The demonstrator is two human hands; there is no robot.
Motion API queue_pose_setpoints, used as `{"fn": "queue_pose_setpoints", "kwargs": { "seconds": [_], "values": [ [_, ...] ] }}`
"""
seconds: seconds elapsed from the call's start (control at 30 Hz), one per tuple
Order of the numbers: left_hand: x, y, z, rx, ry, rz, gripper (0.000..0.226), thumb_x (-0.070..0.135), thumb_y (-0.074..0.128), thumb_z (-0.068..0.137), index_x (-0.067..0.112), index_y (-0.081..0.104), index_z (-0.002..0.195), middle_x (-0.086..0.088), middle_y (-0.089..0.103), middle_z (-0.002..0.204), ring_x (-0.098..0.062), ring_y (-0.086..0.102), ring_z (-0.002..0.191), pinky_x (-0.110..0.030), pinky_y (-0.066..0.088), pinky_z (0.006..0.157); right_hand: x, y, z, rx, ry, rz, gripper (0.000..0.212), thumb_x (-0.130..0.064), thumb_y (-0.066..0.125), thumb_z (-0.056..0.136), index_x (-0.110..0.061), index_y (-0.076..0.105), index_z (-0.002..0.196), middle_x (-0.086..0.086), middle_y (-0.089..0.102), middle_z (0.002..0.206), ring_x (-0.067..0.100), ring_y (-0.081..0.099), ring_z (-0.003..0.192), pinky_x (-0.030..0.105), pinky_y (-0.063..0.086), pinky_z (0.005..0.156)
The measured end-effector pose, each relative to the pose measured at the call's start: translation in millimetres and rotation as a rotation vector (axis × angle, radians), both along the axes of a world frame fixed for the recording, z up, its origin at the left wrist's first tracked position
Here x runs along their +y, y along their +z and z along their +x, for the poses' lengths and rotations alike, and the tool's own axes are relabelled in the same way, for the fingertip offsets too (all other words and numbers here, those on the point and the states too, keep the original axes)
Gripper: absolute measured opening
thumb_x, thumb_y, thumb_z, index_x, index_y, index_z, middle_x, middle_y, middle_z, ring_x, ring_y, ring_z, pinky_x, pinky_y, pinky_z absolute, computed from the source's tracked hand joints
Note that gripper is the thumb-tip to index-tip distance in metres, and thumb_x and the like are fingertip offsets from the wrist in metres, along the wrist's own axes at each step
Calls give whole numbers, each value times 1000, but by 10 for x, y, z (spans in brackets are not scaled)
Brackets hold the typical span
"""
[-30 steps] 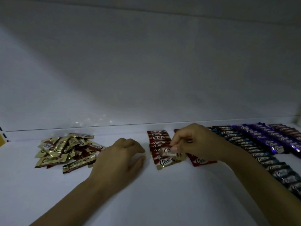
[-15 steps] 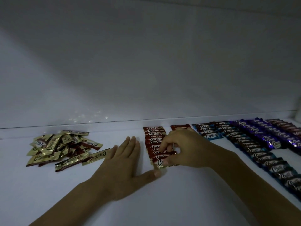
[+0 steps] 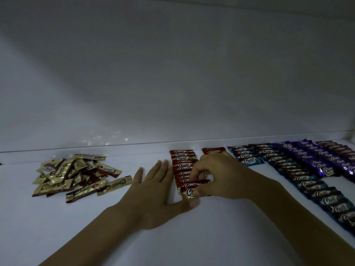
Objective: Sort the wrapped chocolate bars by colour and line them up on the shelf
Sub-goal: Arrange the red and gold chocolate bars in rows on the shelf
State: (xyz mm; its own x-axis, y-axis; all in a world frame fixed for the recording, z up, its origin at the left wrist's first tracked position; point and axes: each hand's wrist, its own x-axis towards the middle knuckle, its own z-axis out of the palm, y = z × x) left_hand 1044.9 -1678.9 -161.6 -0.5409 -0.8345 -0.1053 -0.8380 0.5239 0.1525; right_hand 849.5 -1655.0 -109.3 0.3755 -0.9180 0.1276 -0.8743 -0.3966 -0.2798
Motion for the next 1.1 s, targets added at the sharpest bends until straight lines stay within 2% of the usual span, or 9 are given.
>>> {"fn": "queue_pose_setpoints", "kwargs": {
  "seconds": [0.2, 0.37, 0.5, 0.6, 0.73, 0.83, 0.9, 1.0, 1.1],
  "values": [
    [-3, -27, 3, 13, -16, -18, 102, 95, 2, 59, 34, -32, 134, 10, -26, 154, -4, -27, 140, -46, -14, 118, 6, -8, -10, -17, 3, -1, 28, -40, 76, 75, -28, 70, 100, -27, 48, 75, -6, 47, 78, 23, 28, 84],
    [5, -17, 28, 121, 10, -80, 109, 89, 2, 63, 28, -6, 153, 8, -7, 161, -4, -11, 145, -38, -7, 120, -12, 71, -86, -96, -48, -9, 22, -33, 77, 75, -29, 70, 95, -25, 56, 75, -4, 53, 79, 18, 33, 80],
    [27, 3, 39, 201, 31, -177, 104, 83, 0, 70, 23, 9, 153, 3, 9, 161, -9, 5, 147, -35, 6, 121, -33, 88, -182, -154, -128, -87, 11, -18, 68, 83, -27, 71, 87, -23, 61, 76, 0, 59, 79, 36, 44, 94],
    [-30, 36, 124, 187, 71, -319, 92, 78, -3, 81, 25, 20, 152, 5, 18, 160, -9, 14, 146, -33, 9, 120, -56, 55, -198, -129, -194, -178, 13, -16, 62, 86, -25, 71, 89, -12, 66, 85, 7, 60, 83, 40, 45, 94],
    [-259, 161, 526, 5, 268, -451, 108, 89, -12, 58, 40, 20, 149, 9, 11, 161, -13, 8, 147, -45, 2, 117, -58, -29, -74, -110, -192, -229, 12, -25, 58, 91, -25, 67, 98, -12, 57, 94, 7, 51, 89, 35, 40, 96],
    [-346, 132, 922, -25, 482, -282, 119, 102, 0, 44, 46, 14, 148, 7, 5, 161, -23, 2, 148, -60, 2, 114, -9, -47, 140, -227, -121, -231, 12, -28, 62, 89, -25, 68, 100, -12, 59, 99, 5, 53, 93, 32, 44, 93],
    [-334, 99, 1040, 22, 508, -203, 119, 104, 6, 41, 47, 31, 142, 10, 22, 155, -24, 15, 144, -58, 12, 114, 11, -42, 295, -257, -67, -229, 10, -28, 62, 89, -26, 68, 97, -12, 61, 99, 4, 55, 94, 31, 43, 93],
    [-327, 102, 1039, 57, 500, -269, 93, 98, 24, 57, 45, 48, 131, 11, 39, 143, -22, 33, 133, -50, 26, 110, 1, -17, 520, -251, 2, -199, 8, -31, 61, 89, -30, 67, 93, -16, 59, 95, -1, 53, 86, 27, 44, 89],
    [-384, 98, 1058, 149, 471, -388, 62, 72, 48, 79, 44, 48, 134, 7, 39, 144, -22, 34, 131, -40, 37, 104, -52, 16, 761, -221, 63, -139, 9, -36, 59, 89, -34, 65, 94, -17, 58, 96, -2, 51, 86, 27, 43, 87]
  ]
}}
